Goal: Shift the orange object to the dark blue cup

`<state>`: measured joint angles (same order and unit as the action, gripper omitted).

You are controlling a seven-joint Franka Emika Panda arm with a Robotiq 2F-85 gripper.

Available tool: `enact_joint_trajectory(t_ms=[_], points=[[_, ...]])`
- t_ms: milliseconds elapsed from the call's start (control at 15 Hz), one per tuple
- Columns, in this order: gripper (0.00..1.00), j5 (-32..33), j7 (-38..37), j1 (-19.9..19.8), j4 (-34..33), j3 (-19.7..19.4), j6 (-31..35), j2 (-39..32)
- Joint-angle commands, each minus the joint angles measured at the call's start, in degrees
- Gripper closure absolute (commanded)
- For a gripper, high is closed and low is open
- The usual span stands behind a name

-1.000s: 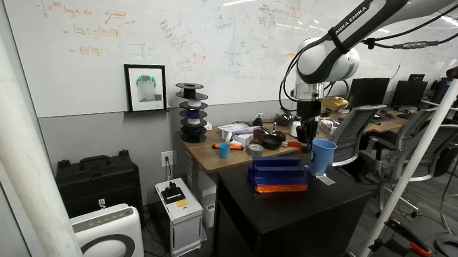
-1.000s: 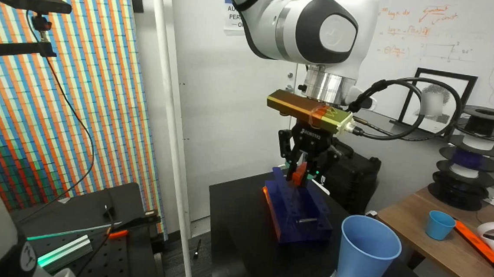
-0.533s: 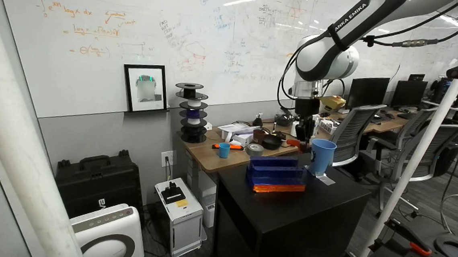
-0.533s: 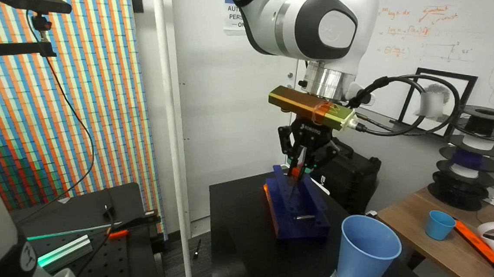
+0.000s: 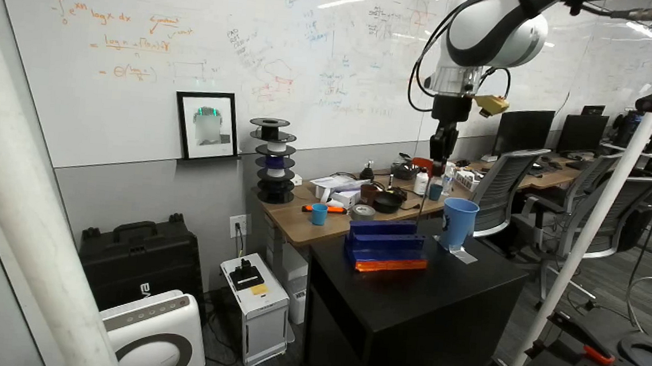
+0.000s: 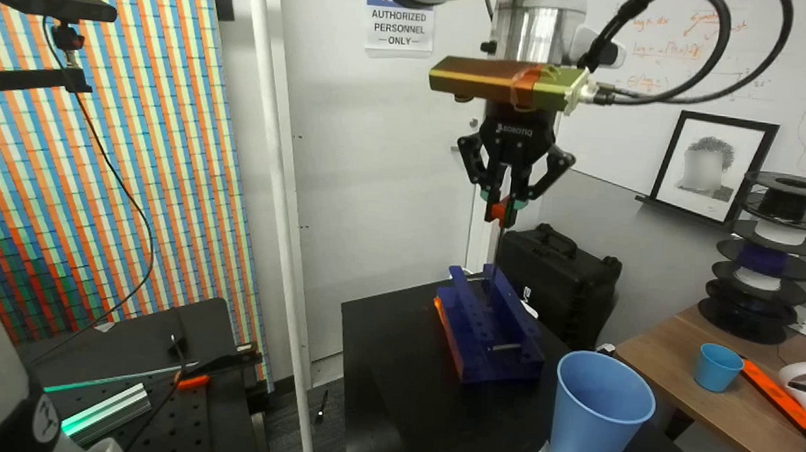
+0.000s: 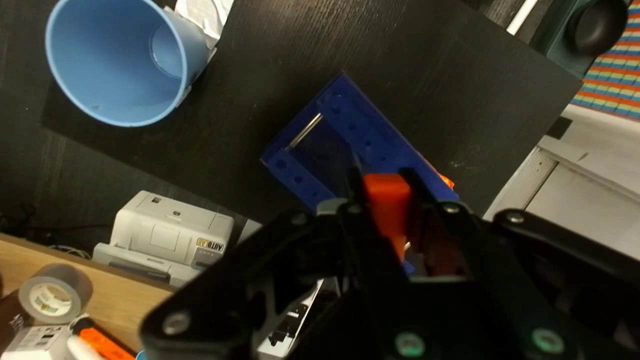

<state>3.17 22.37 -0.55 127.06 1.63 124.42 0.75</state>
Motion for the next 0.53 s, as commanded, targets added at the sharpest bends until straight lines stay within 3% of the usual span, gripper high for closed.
enact_joint_trajectory(t_ms=[0, 133, 333, 467], points=[[0.85, 1.1, -2.2, -0.1, 2.9, -1.2, -1.9, 9.6], [0.85, 2.4, -6.0, -1.2, 2.6, -2.6, -3.8, 11.8], [0.85, 6.7, -10.8, -3.7, 3.5, -5.0, -1.3, 13.1], [0.85, 5.4, -12.4, -4.9, 2.8, -6.8, -0.4, 11.6]])
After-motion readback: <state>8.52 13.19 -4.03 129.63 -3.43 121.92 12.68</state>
